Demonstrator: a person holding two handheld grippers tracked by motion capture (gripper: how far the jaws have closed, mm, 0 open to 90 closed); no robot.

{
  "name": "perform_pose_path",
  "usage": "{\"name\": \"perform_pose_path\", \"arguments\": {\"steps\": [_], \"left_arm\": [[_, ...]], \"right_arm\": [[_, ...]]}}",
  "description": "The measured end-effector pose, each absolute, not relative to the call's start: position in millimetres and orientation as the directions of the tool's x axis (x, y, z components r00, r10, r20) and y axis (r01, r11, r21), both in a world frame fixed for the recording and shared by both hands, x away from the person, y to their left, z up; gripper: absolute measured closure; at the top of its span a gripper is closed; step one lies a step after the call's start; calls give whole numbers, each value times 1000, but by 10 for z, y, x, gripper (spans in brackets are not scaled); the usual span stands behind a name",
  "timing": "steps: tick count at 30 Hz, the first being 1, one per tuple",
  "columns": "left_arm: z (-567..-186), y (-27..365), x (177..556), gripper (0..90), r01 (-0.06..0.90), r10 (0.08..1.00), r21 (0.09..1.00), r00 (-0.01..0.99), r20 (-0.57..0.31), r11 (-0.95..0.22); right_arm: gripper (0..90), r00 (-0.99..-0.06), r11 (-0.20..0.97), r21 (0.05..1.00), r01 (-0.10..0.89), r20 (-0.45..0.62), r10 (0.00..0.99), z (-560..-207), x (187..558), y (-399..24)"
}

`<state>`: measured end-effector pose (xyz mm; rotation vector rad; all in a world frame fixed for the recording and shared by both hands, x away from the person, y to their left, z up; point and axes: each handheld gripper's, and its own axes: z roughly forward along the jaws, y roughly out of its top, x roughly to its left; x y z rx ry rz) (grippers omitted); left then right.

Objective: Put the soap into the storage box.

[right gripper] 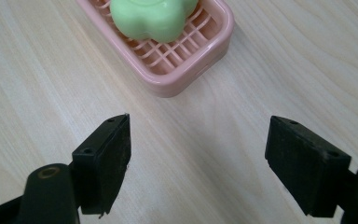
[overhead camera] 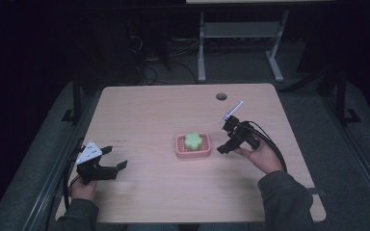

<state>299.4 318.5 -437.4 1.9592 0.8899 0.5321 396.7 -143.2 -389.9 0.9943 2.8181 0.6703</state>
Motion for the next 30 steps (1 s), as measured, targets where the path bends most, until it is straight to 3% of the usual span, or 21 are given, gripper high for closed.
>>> {"name": "perform_pose_path", "arguments": {"steps": [30], "left_arm": [[-4387, 3177, 2999, 144, 381, 757, 853, 653, 24, -356]], "right_arm": [[225, -752, 654, 435, 618, 87, 653, -4113, 3676, -1831]]}}
